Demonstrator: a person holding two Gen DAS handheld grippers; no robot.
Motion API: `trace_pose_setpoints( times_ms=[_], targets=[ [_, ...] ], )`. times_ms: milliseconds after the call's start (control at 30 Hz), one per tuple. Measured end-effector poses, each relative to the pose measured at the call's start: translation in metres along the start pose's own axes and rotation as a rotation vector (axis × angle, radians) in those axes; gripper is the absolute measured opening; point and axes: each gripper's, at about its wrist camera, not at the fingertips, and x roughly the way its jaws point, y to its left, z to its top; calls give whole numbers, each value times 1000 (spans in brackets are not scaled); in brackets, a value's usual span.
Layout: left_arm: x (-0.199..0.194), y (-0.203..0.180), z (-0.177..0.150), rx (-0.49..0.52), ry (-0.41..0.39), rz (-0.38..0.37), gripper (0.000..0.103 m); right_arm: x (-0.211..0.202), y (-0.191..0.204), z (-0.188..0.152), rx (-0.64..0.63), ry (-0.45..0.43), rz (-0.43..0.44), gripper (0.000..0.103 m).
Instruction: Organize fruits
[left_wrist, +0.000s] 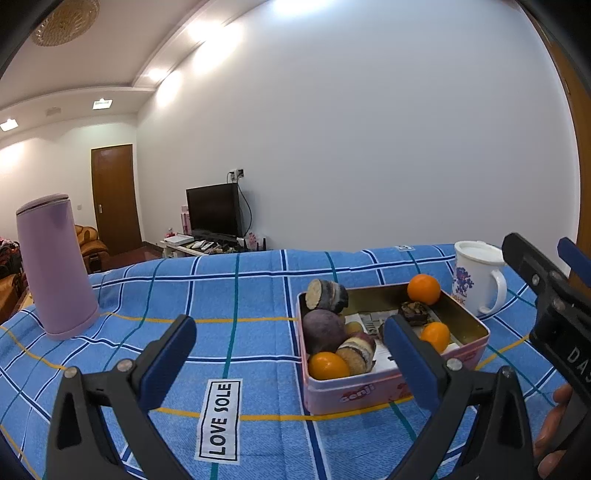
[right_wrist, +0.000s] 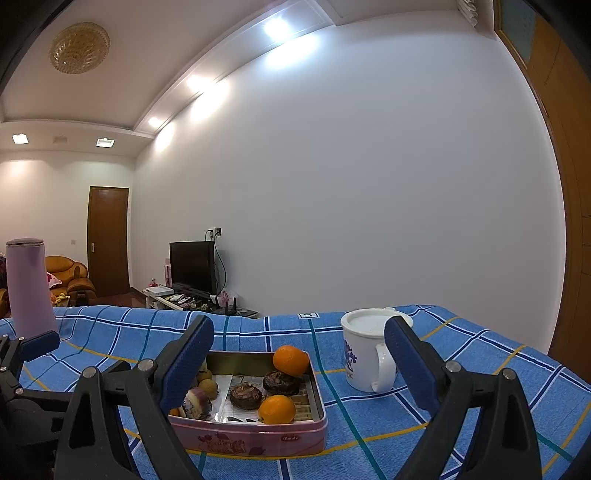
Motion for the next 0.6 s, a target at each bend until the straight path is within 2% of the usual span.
trace_pose_setpoints(
  times_ms=[600],
  targets=[
    [2, 2, -1, -3, 10, -2, 103, 0, -1, 1, -1, 1, 0, 95]
  ],
)
